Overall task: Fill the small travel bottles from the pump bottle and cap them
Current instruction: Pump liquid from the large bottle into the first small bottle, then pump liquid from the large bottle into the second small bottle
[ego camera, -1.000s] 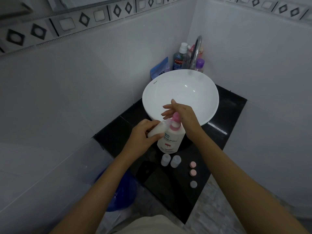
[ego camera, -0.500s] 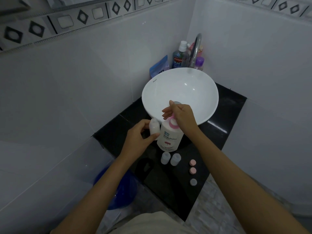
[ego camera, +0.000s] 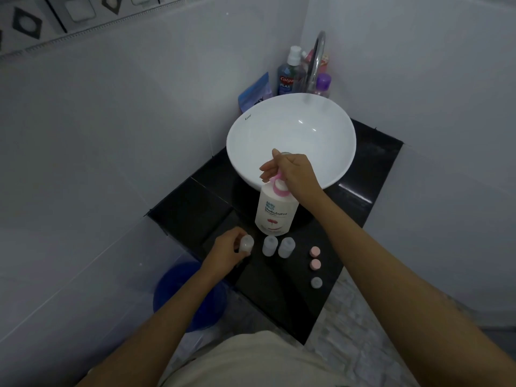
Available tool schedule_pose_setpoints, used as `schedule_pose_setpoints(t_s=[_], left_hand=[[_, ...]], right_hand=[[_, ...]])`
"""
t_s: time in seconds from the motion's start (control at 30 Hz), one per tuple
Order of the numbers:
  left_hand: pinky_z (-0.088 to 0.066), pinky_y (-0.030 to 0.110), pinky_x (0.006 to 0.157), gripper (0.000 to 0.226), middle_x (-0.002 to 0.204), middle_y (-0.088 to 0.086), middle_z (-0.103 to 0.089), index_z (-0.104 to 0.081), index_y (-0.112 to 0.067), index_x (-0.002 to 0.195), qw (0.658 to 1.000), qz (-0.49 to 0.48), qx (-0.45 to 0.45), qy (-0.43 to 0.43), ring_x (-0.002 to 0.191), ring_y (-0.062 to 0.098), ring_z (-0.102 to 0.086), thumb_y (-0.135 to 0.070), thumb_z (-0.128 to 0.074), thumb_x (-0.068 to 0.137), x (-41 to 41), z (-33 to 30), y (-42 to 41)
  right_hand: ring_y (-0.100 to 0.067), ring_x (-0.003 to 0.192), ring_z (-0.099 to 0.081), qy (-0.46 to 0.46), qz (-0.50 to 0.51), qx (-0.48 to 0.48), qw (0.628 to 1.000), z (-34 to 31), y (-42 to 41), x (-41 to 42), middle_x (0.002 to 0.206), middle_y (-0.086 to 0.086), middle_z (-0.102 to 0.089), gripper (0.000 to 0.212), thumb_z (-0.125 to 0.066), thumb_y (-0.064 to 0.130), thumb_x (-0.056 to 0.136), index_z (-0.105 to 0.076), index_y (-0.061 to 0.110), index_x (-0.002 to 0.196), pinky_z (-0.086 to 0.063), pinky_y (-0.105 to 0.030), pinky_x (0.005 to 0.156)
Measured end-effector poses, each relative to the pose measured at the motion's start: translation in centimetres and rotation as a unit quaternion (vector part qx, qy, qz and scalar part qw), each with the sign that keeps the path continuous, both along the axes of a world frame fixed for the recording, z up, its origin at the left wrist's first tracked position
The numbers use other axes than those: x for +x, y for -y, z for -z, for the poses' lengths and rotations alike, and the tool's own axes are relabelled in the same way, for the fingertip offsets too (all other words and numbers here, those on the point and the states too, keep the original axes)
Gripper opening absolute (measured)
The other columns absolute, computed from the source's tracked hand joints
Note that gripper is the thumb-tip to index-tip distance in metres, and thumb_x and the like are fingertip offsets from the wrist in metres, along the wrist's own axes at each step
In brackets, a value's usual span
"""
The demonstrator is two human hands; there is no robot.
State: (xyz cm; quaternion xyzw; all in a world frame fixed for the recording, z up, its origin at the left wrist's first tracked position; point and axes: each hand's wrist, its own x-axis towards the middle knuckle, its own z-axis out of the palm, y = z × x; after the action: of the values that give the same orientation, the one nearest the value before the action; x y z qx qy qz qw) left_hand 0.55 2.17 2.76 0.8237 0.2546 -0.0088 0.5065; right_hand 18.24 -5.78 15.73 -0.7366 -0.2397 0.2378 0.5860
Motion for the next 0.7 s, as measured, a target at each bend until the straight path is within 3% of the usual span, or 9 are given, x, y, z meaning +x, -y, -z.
schedule_pose_setpoints(t_s=[0.13,0.37,0.5,0.6,0.7], left_hand=[[-0.049,0.023,0.092,0.03,0.106,0.0,-0.063,-0.059,-0.014,0.103,1.0,-0.001,-0.015,0.006,0.101,0.01,-0.06,-0.008,-0.073,0.077,0.1,0.3,0.4],[-0.048,0.034,0.1,0.041,0.109,-0.001,-0.063,-0.059,-0.017,0.106,1.0,-0.006,-0.025,-0.002,0.105,0.011,-0.059,-0.007,-0.078,0.071,0.4,0.6,0.5],[-0.04,0.027,0.099,0.071,0.123,-0.004,-0.054,-0.054,-0.021,0.123,0.996,-0.014,0.085,0.016,0.116,0.008,-0.043,-0.028,-0.086,0.06,0.1,0.4,0.9],[-0.032,0.027,0.097,0.064,0.118,-0.005,-0.059,-0.06,-0.022,0.119,0.972,0.009,0.22,0.08,0.115,0.011,-0.043,-0.043,-0.081,0.063,0.9,-1.0,1.7],[-0.021,0.024,0.091,0.065,0.115,-0.006,-0.059,-0.06,-0.025,0.118,0.946,0.06,0.314,0.055,0.112,0.014,-0.044,-0.057,-0.074,0.063,2.0,-1.7,2.4]], right_hand=[[-0.025,0.069,-0.067,0.005,0.003,-0.005,1.0,-0.1,0.1,-0.2,0.066,-0.015,-0.068,0.043,-0.044,0.028,0.097,-0.071,0.005,0.073,-0.051,-0.049,0.091],[-0.026,0.07,-0.067,0.006,0.004,-0.01,1.0,-0.2,0.2,-0.2,0.064,-0.012,-0.068,0.043,-0.044,0.028,0.097,-0.072,0.002,0.076,-0.051,-0.048,0.091],[-0.026,0.07,-0.066,0.004,0.001,-0.007,1.0,-0.3,0.3,-0.3,0.064,-0.011,-0.068,0.043,-0.044,0.027,0.098,-0.071,0.0,0.077,-0.052,-0.046,0.09],[-0.027,0.07,-0.066,0.007,0.002,-0.006,1.0,-0.5,0.4,-0.4,0.065,-0.011,-0.067,0.043,-0.044,0.026,0.098,-0.071,-0.002,0.08,-0.051,-0.043,0.089],[-0.026,0.069,-0.066,0.003,0.002,-0.006,1.0,-0.5,0.4,-0.4,0.064,-0.01,-0.067,0.043,-0.044,0.027,0.098,-0.071,-0.001,0.078,-0.052,-0.043,0.088]])
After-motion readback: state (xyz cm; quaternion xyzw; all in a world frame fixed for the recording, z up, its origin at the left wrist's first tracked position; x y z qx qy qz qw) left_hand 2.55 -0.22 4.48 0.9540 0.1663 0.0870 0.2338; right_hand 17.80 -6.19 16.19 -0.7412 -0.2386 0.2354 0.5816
